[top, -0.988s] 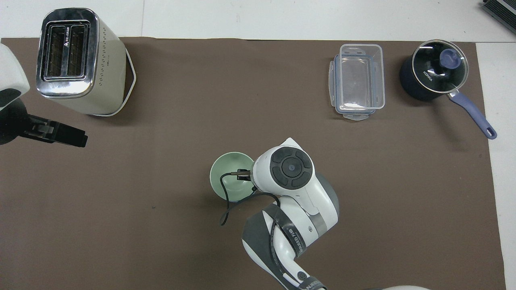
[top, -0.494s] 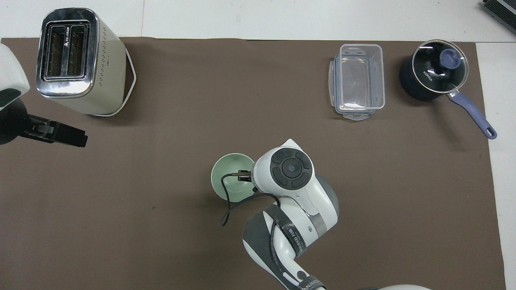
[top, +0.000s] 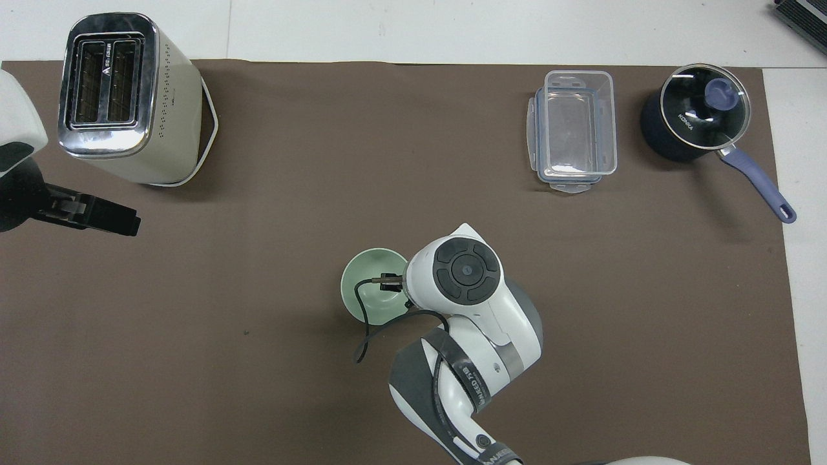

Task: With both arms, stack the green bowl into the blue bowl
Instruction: 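Open the right gripper and withdraw it away from the bowls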

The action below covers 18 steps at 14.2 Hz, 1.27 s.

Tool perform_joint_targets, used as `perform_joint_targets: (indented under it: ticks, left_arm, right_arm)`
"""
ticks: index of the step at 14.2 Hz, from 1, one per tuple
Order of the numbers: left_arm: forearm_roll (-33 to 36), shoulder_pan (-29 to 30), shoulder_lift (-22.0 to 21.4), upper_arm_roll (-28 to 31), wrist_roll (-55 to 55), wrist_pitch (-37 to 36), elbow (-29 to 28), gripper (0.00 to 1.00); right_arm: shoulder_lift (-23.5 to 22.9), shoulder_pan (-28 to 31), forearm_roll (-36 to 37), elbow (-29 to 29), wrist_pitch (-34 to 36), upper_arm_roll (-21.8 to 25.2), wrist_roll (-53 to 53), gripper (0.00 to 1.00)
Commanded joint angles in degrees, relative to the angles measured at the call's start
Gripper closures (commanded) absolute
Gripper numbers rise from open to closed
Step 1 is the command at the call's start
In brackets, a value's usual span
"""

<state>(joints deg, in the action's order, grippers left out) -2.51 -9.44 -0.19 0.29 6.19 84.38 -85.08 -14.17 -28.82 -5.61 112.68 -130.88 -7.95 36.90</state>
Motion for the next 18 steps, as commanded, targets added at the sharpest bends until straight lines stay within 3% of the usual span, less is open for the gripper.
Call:
perform_joint_targets:
  ticks: [1, 2, 3, 7, 10, 13, 18]
  left_arm:
    - [0.9, 0.4, -1.4, -0.4, 0.3, -0.1, -1.5, 0.0]
    - [0.9, 0.4, -1.4, -0.4, 0.3, -0.1, -1.5, 0.0]
    - [0.9, 0.4, -1.3, -0.4, 0.2, -0.1, -1.5, 0.0]
    - [0.9, 0.4, -1.4, -0.4, 0.3, -0.1, -1.5, 0.0]
    - [0.9, 0.4, -1.4, -0.4, 0.4, -0.1, -1.4, 0.0]
    - [0.9, 0.4, -1.4, -0.2, 0.8, -0.1, -1.5, 0.0]
    - [0.9, 0.4, -1.3, -0.2, 0.4, -0.1, -1.4, 0.0]
  right_arm:
    - [0.3, 0.1, 1.3, 0.2, -1.0, -0.1, 0.4, 0.37]
    - [0.6, 0.3, 1.3, -0.1, -0.6, 0.1, 0.5, 0.07]
    - [1.9, 0.8, 1.4, -0.2, -0.7, 0.4, 0.5, 0.0]
    - [6.9, 6.2, 3.4, -0.4, 0.2, 0.5, -0.2, 0.0]
    - [8.7, 9.3, 9.7, -4.4, 6.1, 0.5, -0.2, 0.0]
    - [10.4, 11.9, 10.1, -9.2, 12.3, 0.3, -0.3, 0.0]
    - [16.9, 14.3, 8.9, -9.8, 18.4, 0.7, -0.3, 0.0]
